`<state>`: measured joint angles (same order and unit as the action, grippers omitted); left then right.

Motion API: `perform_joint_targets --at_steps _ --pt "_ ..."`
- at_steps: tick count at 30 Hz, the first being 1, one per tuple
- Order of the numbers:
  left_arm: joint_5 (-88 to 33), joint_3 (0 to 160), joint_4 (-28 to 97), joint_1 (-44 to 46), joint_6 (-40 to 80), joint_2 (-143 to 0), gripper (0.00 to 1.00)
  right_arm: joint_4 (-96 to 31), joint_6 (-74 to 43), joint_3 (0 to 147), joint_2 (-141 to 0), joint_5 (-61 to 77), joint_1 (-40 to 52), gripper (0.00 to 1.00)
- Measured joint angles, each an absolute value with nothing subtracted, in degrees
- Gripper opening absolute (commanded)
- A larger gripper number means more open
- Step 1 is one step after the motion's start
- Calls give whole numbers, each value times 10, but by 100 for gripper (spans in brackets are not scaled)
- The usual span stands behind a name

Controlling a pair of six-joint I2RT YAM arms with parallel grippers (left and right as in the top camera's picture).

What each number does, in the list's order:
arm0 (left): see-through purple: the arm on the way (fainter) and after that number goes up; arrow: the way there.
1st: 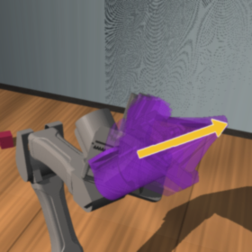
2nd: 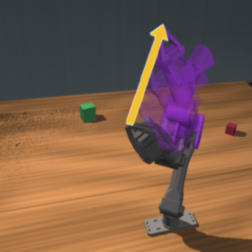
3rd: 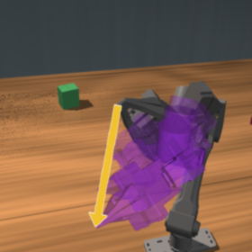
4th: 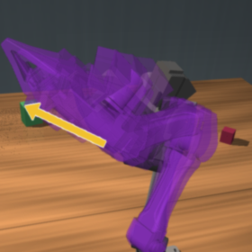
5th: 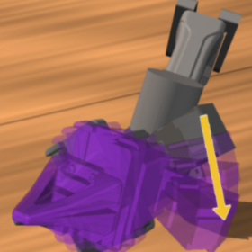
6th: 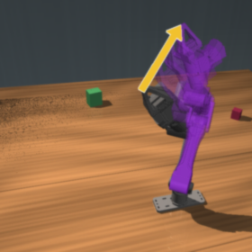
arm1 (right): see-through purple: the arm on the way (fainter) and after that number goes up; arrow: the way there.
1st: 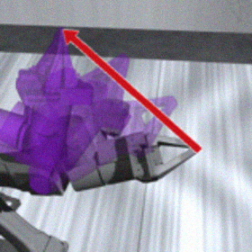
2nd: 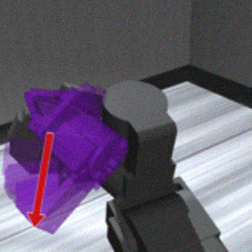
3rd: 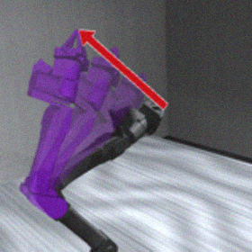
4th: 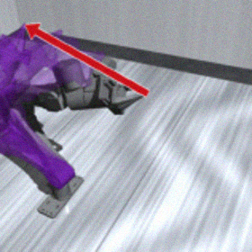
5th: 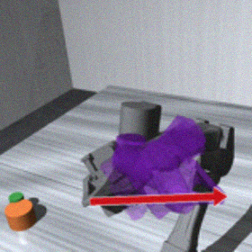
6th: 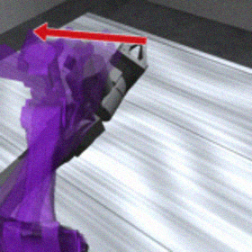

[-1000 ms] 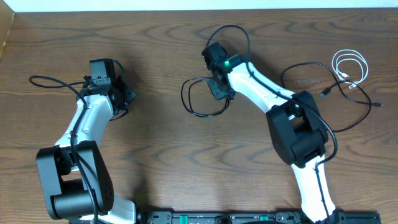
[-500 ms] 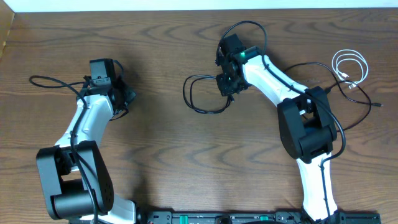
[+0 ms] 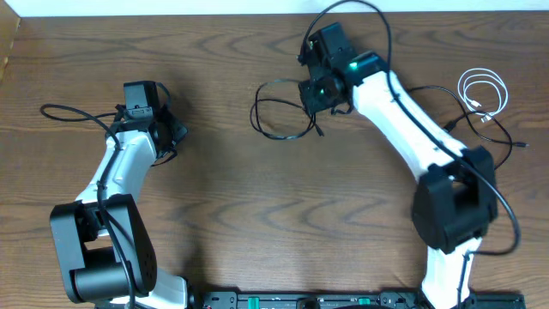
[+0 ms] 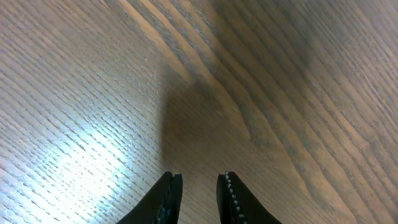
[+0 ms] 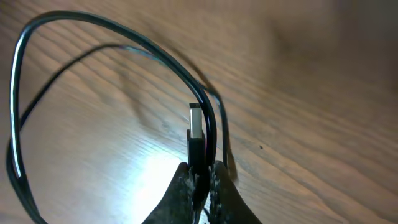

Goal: Untangle cables
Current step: 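Move the right gripper to the far right over the white coil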

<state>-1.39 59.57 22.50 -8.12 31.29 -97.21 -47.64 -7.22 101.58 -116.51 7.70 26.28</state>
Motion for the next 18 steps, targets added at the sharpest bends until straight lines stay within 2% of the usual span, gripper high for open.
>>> perform_joint_targets --at_steps 10,18 --pt "-14 596 225 -81 313 -972 24 -476 -72 1016 -1082 23 263 1" --pt "-14 596 225 -81 313 -972 24 -473 -106 1016 -1032 -89 260 1"
